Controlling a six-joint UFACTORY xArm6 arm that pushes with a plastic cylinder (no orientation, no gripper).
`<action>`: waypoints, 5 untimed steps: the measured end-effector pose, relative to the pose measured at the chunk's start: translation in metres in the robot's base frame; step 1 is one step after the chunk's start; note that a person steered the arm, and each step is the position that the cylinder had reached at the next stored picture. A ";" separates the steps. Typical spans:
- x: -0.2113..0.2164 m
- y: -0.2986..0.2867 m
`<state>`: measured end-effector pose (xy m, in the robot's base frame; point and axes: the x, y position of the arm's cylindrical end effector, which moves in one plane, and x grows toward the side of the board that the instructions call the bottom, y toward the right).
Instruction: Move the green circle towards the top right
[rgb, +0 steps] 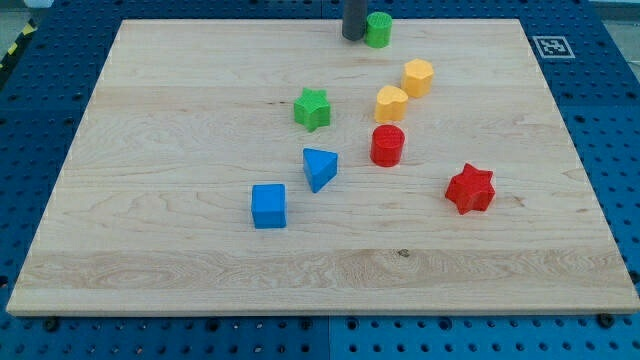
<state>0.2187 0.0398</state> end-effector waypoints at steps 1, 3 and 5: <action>-0.002 0.000; -0.001 0.059; 0.025 0.120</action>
<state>0.2435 0.1596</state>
